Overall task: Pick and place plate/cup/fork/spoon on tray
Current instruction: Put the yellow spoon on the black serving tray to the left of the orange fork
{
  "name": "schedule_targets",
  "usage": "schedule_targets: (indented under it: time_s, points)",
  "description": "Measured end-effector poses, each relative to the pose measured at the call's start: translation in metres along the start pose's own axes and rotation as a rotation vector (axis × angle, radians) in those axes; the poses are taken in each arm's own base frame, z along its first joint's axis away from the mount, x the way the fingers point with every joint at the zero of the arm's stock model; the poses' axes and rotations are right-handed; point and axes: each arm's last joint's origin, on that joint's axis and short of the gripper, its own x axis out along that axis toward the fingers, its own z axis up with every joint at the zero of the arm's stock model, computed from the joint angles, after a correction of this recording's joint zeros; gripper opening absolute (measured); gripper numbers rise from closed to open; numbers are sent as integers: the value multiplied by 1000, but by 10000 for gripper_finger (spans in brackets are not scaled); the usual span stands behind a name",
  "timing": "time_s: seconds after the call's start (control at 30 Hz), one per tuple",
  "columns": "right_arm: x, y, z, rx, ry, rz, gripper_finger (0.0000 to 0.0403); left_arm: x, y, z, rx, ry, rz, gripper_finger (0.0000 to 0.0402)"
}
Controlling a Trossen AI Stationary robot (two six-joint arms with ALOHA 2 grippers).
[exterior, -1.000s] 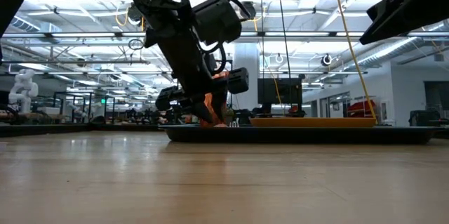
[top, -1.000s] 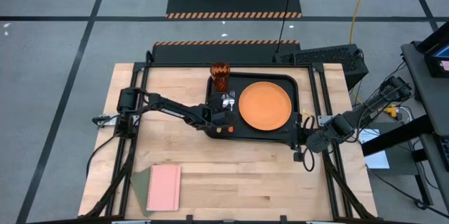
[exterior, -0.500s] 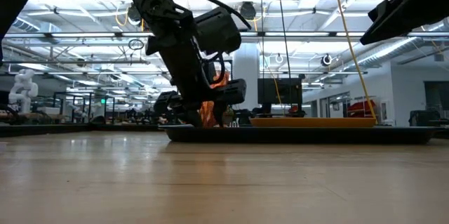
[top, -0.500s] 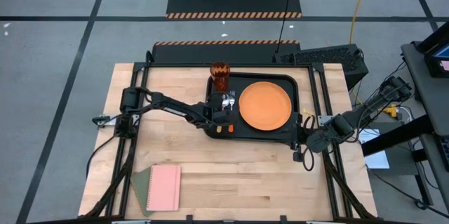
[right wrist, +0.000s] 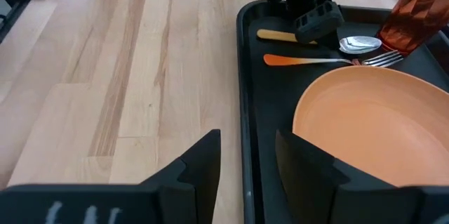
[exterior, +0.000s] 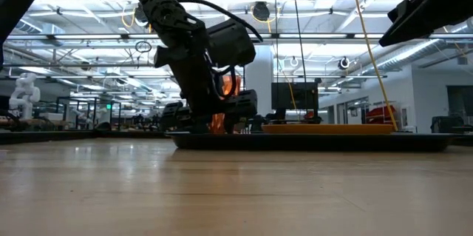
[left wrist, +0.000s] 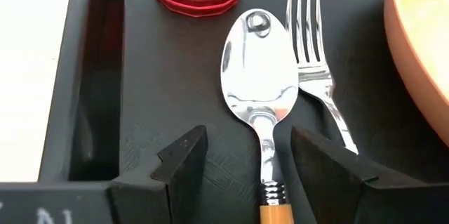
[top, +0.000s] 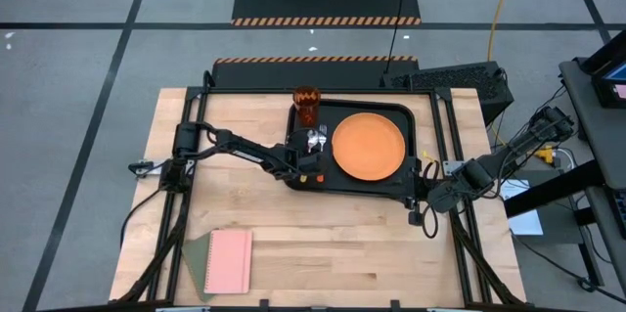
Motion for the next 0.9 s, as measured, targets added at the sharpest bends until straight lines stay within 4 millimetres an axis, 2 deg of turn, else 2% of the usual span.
schedule_targets:
  time_s: [0.9]
  points:
    - [0,0,0,-7,1,2,130,2,2,2,28,-28,24,210]
